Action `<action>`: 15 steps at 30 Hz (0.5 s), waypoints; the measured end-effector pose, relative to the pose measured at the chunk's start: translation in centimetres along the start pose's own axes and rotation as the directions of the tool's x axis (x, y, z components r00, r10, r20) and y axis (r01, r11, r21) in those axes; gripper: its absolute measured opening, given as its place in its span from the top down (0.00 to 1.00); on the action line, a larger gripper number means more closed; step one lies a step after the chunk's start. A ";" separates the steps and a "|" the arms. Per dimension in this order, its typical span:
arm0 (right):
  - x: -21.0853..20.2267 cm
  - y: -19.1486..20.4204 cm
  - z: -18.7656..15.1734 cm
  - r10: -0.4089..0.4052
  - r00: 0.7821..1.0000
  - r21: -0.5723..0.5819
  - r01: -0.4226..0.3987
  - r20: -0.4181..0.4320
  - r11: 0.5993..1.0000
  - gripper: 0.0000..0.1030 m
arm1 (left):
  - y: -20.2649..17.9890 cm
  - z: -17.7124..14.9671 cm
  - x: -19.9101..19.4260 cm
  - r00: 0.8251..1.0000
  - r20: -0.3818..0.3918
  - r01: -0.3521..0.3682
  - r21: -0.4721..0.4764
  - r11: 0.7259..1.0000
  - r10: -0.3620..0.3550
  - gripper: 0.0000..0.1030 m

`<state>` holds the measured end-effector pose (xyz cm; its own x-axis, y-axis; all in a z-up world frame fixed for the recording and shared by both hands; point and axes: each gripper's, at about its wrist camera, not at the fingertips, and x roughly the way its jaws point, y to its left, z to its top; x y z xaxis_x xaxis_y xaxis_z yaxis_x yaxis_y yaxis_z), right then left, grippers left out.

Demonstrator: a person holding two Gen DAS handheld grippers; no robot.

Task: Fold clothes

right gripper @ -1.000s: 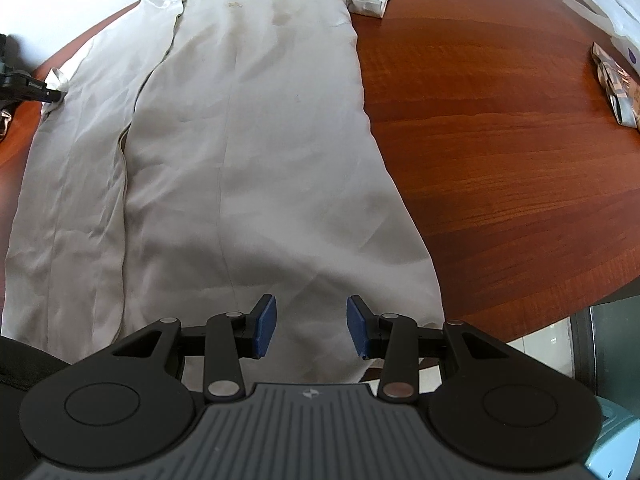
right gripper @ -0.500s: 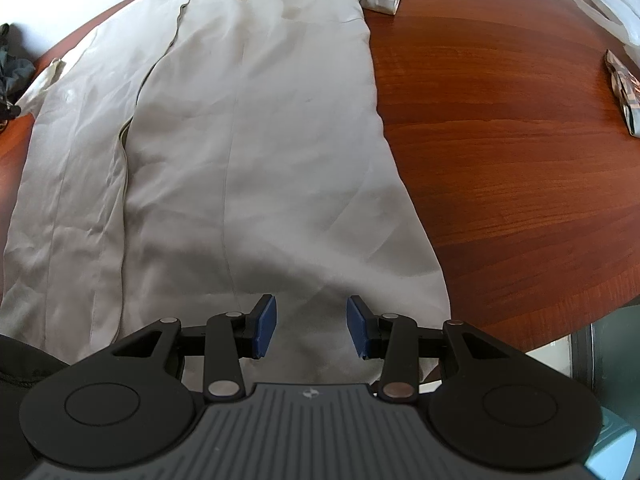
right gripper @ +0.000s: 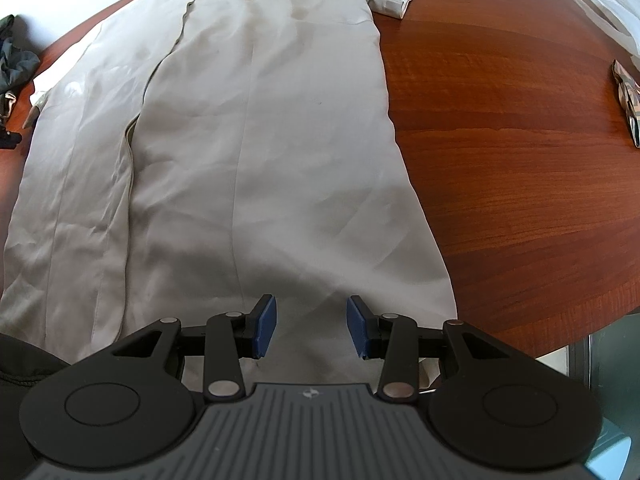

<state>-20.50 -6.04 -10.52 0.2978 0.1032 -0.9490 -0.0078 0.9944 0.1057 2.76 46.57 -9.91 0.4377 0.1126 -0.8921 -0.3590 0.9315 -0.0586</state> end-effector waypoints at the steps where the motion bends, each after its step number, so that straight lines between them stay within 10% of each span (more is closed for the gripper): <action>1: 0.0 0.0 0.0 0.000 1.000 0.001 0.000 0.001 1.000 0.56 | -0.1 -0.2 -0.2 1.000 0.003 0.002 0.008 1.000 -0.002 0.78; 15: -0.9 -2.1 0.2 -0.017 0.999 -0.020 0.018 0.042 1.000 0.50 | -2.2 -6.5 -4.7 0.997 0.034 0.056 0.223 0.973 -0.065 0.67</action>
<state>-20.51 -8.18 -9.84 0.3378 0.0851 -0.9374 -0.0218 0.9963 0.0826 -3.86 41.74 -8.53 0.4877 0.0631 -0.8707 -0.1409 0.9900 -0.0072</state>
